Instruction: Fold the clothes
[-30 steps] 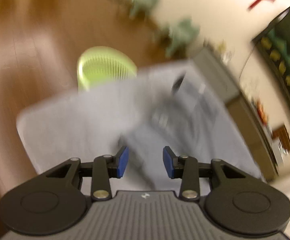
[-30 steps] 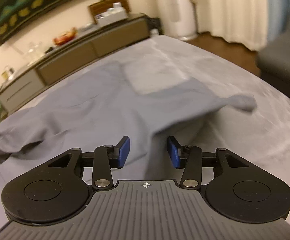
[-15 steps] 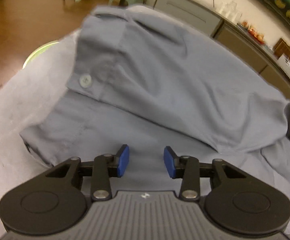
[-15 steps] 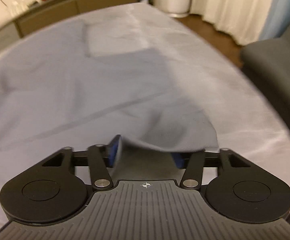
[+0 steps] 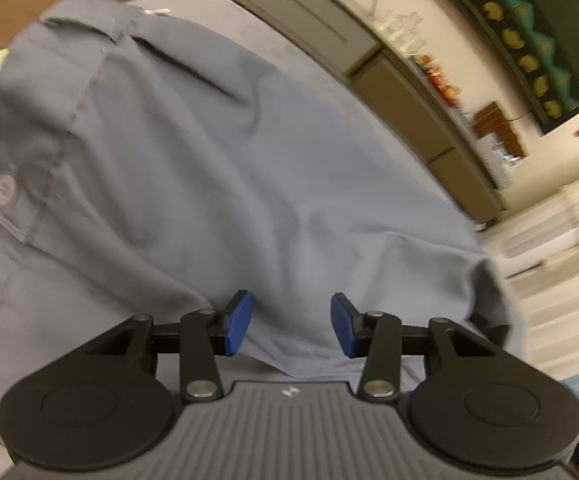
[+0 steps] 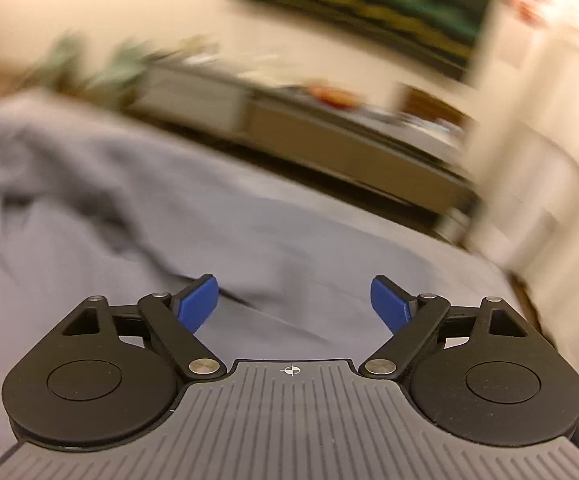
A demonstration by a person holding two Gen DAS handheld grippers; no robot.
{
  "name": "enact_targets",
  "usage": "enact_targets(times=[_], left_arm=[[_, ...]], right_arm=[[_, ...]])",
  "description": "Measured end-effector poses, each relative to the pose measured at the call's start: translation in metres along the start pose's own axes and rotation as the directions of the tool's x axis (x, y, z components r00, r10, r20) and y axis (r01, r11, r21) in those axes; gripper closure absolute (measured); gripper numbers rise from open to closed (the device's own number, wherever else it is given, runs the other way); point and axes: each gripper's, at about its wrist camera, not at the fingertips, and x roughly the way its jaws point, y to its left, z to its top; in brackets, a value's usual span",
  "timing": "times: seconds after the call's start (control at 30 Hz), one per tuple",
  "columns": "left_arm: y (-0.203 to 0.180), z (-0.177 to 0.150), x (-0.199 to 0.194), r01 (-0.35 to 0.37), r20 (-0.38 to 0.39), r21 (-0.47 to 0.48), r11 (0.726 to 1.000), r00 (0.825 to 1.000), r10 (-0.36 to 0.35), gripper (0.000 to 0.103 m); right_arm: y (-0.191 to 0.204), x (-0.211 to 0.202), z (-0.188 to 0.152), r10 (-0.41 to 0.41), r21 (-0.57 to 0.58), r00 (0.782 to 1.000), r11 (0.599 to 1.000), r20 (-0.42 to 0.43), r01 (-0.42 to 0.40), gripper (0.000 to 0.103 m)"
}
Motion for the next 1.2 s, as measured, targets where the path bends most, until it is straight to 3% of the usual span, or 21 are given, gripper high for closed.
enact_targets(times=[0.13,0.2,0.23,0.27,0.33,0.4,0.6,0.67,0.7,0.73,0.77,0.83,0.87,0.9,0.93,0.97,1.0,1.03,1.1,1.17,1.2], left_arm=[[0.002,-0.003,-0.002,-0.007,0.001,0.027,1.0,1.0,0.006,0.06],[0.009,-0.006,0.003,-0.013,-0.015,0.025,1.0,1.0,0.013,0.06],[0.011,-0.005,0.007,-0.017,-0.023,0.027,1.0,1.0,0.018,0.062],[0.013,-0.003,0.011,-0.021,-0.03,0.029,0.999,0.999,0.022,0.063],[0.015,0.001,0.013,-0.026,-0.04,0.039,0.999,0.999,0.028,0.065],[0.016,0.001,0.011,-0.023,-0.042,0.049,0.999,0.999,0.025,0.066],[0.03,-0.002,0.003,-0.014,-0.04,0.002,1.0,0.999,0.014,0.066],[0.029,-0.004,0.004,-0.02,-0.031,-0.001,1.0,0.999,0.02,0.064],[0.027,-0.006,0.005,-0.024,-0.028,0.001,1.0,0.999,0.024,0.064],[0.026,-0.009,0.006,-0.027,-0.027,0.004,1.0,0.999,0.028,0.063],[0.025,-0.013,0.006,-0.03,-0.024,0.005,1.0,0.999,0.03,0.061],[0.024,-0.021,0.004,-0.028,-0.019,-0.004,1.0,0.999,0.028,0.06],[0.023,-0.024,0.002,-0.027,-0.017,-0.01,1.0,1.0,0.027,0.059],[0.022,-0.028,0.001,-0.025,-0.014,-0.015,1.0,1.0,0.025,0.059],[0.022,-0.03,0.0,-0.02,-0.012,-0.023,1.0,1.0,0.02,0.058],[0.021,-0.032,0.0,-0.013,-0.011,-0.034,0.999,1.0,0.013,0.057],[0.018,-0.033,0.0,-0.001,-0.01,-0.041,0.999,1.0,0.001,0.057],[0.015,-0.034,0.001,0.01,-0.009,-0.042,0.999,1.0,-0.01,0.057],[0.004,-0.037,0.004,0.023,-0.001,-0.035,0.999,1.0,-0.023,0.057],[-0.009,-0.044,0.007,0.047,-0.001,-0.019,0.999,0.999,-0.047,0.057],[-0.016,-0.048,0.008,0.06,-0.003,-0.01,0.998,0.998,-0.06,0.057]], right_arm=[[0.058,0.065,0.024,0.092,-0.176,0.995,0.98,-0.03,-0.096,0.024],[0.073,0.092,0.033,0.082,-0.231,0.995,0.968,-0.065,-0.095,0.043],[0.072,0.106,0.039,0.078,-0.229,0.991,0.968,-0.11,-0.102,0.078],[0.071,0.118,0.045,0.071,-0.23,0.986,0.968,-0.151,-0.105,0.103],[0.062,0.125,0.059,0.023,-0.263,0.986,0.963,-0.165,-0.066,0.102],[0.049,0.107,0.08,-0.065,-0.305,0.995,0.952,-0.075,0.039,0.102],[0.07,0.017,-0.007,-0.135,-0.352,0.99,0.929,-0.044,0.111,0.103],[0.076,-0.013,-0.035,-0.158,-0.367,0.987,0.92,-0.032,0.135,0.099],[0.08,-0.029,-0.05,-0.169,-0.374,0.985,0.916,-0.027,0.147,0.093],[0.083,-0.044,-0.064,-0.18,-0.381,0.983,0.911,-0.021,0.159,0.066],[0.087,-0.059,-0.079,-0.191,-0.388,0.981,0.906,-0.015,0.171,0.053],[0.091,-0.088,-0.106,-0.209,-0.379,0.978,0.906,-0.01,0.189,0.052],[0.074,-0.098,-0.105,-0.179,-0.213,0.983,0.963,-0.05,0.164,0.044],[0.054,-0.106,-0.104,-0.134,-0.032,0.988,0.991,-0.081,0.132,0.04],[0.035,-0.11,-0.104,-0.08,0.133,0.992,0.987,-0.094,0.092,0.037],[0.014,-0.112,-0.105,-0.023,0.295,0.995,0.954,-0.098,0.051,0.037],[-0.009,-0.106,-0.11,0.039,0.454,0.996,0.891,-0.084,0.004,0.035],[-0.033,-0.101,-0.114,0.098,0.6,0.993,0.799,-0.061,-0.042,0.033],[-0.066,-0.078,-0.128,0.209,0.809,0.978,0.575,0.002,-0.125,0.031],[-0.087,-0.048,-0.146,0.298,0.922,0.952,0.344,0.074,-0.179,0.031],[-0.082,-0.035,-0.137,0.298,0.911,0.954,0.381,0.038,-0.156,0.031]])
